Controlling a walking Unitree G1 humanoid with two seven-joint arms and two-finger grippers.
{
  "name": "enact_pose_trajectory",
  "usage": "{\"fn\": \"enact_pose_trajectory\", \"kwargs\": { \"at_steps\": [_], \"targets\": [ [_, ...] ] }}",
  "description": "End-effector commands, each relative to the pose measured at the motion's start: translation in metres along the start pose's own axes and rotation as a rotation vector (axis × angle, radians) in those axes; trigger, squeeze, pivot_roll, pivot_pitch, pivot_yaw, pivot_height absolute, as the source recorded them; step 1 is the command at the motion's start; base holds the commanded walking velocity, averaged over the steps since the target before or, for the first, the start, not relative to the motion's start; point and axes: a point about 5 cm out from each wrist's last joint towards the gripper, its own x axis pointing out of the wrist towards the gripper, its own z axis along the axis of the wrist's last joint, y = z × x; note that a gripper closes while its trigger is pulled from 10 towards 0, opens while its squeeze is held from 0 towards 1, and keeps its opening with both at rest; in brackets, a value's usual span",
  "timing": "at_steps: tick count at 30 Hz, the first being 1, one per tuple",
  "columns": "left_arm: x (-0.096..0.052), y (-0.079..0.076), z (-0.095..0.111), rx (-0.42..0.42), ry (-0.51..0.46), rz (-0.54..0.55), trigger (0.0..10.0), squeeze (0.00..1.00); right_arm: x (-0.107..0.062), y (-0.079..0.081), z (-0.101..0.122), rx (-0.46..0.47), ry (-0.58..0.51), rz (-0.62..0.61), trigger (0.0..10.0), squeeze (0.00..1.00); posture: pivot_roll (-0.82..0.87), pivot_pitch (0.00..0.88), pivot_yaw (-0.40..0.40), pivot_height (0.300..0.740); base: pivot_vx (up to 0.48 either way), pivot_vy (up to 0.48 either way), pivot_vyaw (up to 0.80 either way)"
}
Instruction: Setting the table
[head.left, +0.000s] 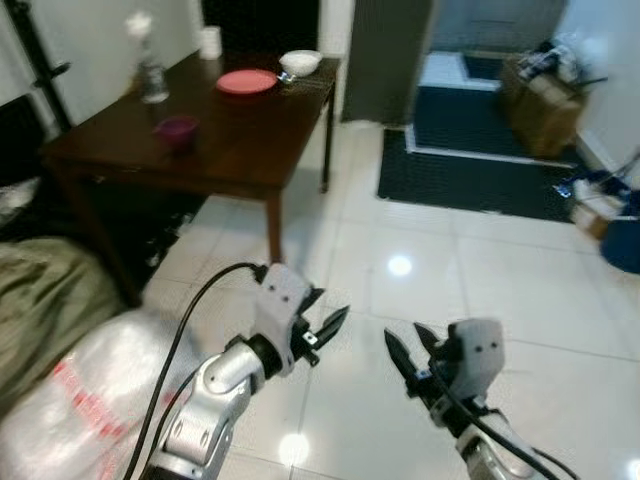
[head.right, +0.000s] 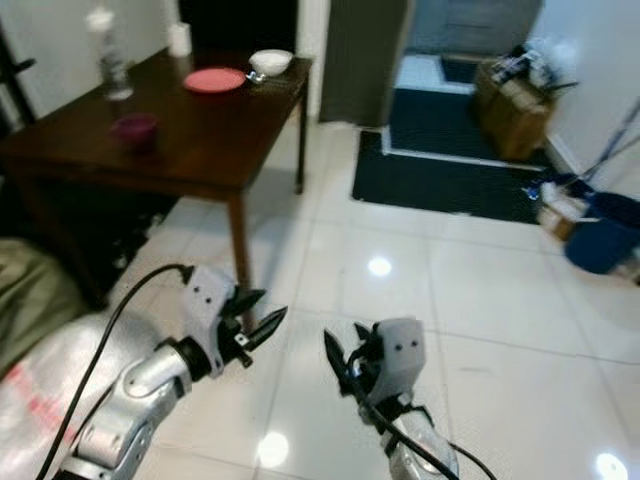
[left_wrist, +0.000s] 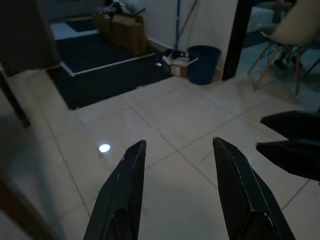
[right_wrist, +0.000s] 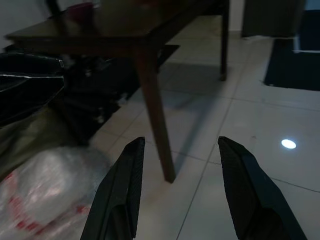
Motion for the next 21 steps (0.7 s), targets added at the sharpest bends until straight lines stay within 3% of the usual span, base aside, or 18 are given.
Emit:
{"fn": "enact_pose_trajectory", "kwargs": {
  "at_steps": [1, 21],
  "targets": [
    [-0.0042, 0.003, -0.0067, -0.001, 0.026, 0.011, 10.0, 0.0, -0.0007, 0.0046, -0.0042, 0.017, 0.012, 0.007, 10.0, 0.0, -0.05, 0.112, 0.103, 0.74, 0.48, 0.0, -0.73],
    [-0.0017, 0.002, -0.0058, -0.001, 0.022, -0.002, 10.0, 0.0, -0.0005, 0.0045, -0.0042, 0.019, 0.009, -0.001, 10.0, 0.0, -0.05, 0.112, 0.111, 0.74, 0.48, 0.0, -0.73]
  ]
}}
